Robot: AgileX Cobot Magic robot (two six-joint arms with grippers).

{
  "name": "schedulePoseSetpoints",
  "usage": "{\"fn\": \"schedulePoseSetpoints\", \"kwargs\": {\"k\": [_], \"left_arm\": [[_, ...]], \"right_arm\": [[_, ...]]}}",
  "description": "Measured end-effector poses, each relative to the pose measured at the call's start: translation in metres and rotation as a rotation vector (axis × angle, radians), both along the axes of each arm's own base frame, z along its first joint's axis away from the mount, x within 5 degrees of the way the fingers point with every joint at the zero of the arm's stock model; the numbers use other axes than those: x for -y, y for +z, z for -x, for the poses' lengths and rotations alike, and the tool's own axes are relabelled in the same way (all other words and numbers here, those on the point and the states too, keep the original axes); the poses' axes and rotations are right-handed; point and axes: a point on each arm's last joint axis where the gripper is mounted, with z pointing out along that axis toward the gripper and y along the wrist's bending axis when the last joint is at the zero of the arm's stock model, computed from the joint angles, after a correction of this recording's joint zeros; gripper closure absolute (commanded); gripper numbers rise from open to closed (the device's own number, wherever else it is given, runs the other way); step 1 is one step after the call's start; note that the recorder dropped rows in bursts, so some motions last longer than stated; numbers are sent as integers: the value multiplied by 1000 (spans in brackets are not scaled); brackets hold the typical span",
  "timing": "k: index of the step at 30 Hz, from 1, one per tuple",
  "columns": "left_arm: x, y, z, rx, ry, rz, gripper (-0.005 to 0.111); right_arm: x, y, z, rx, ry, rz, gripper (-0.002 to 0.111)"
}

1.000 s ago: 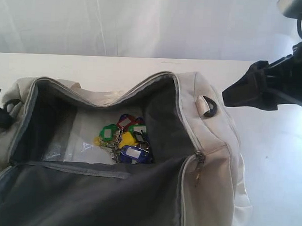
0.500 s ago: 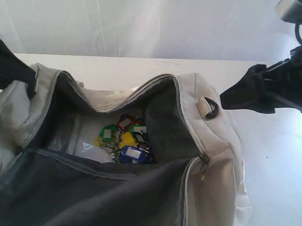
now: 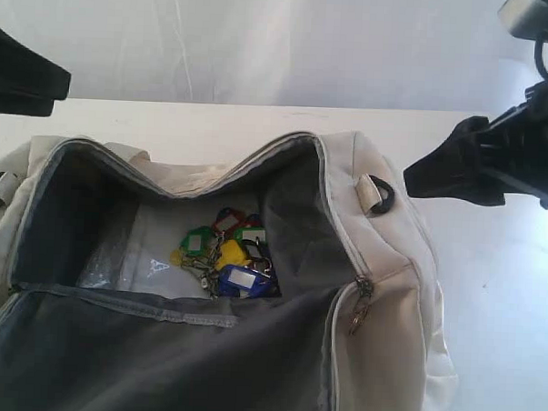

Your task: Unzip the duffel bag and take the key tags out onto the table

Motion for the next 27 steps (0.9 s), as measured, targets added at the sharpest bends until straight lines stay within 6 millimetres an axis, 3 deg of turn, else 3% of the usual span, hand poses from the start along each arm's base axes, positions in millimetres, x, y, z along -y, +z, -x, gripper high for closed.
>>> {"fn": "schedulePoseSetpoints", "kwargs": {"k": [3,8,15,19,27], "left_arm": [[5,-6,7,-18,-13,9,70],[26,-11,29,50,-124,-25,106],[61,-13,71,339,-393,-96,107],[69,-7,82,400,-440,-98,107],[69,-7,83,366,-418,-79,107]], "right_arm": [[0,0,-1,14,8,10,66],[-1,1,-1,46,52,34,109],[-14,-5,6,109,246,-6,108],[-24,-4,9,104,285,-40,108],[-71,34,7,189,397,-71,108]]}}
